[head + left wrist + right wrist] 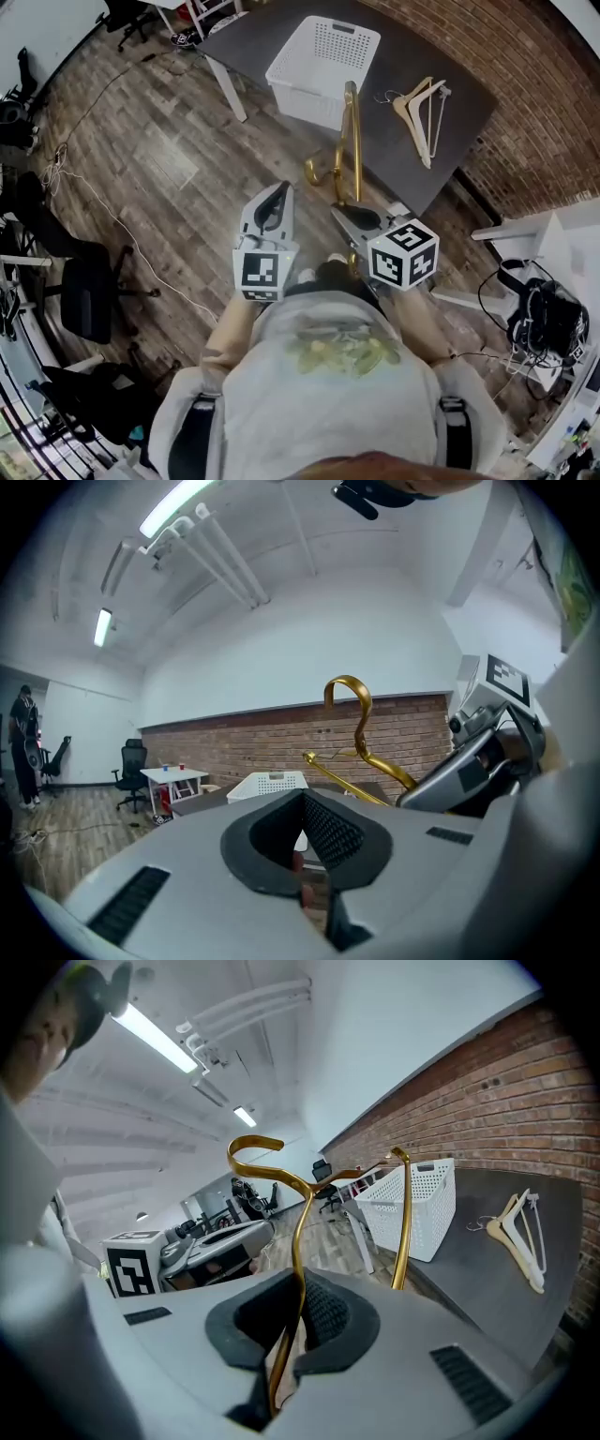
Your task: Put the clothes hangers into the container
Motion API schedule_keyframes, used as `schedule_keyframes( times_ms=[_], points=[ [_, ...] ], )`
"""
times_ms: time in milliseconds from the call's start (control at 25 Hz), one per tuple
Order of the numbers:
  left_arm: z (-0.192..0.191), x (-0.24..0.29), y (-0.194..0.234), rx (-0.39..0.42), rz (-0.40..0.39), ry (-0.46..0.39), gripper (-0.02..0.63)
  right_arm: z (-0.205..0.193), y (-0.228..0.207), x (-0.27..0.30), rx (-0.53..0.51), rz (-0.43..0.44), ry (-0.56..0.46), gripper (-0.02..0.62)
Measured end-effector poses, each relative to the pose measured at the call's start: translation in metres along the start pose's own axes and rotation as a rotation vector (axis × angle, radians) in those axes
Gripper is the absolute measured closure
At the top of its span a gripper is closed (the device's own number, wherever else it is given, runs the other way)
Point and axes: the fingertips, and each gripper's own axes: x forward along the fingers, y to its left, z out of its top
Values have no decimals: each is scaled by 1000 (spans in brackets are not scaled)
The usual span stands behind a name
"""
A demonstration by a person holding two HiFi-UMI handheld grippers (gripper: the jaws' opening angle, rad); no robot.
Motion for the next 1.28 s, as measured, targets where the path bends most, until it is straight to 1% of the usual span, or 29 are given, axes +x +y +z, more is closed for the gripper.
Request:
schedule_keyframes(
  times_ms=[200, 360, 560, 720, 880, 1040, 1280],
  points=[
    [-7, 7, -1, -38, -23, 12, 578, 5, -7, 2, -10, -25, 14, 562],
    [-16, 15, -1, -43, -35, 34, 578, 10, -19, 9, 0, -30, 20, 561],
    [-24, 26, 8, -56, -28, 63, 578, 17, -34, 20, 15, -28, 33, 561],
    [-26, 38, 19, -63, -18, 82, 578, 29, -44, 30, 42, -6, 23, 561],
    [-26, 61, 26, -72, -16, 93, 578, 42, -61, 41, 41, -1, 21, 561],
    [-24, 85, 28, -59, -30, 97, 578, 53, -81, 53, 40, 3, 31, 561],
    [-20, 134, 35, -63, -34, 101, 578, 80, -117, 70, 41, 16, 25, 561]
  ],
)
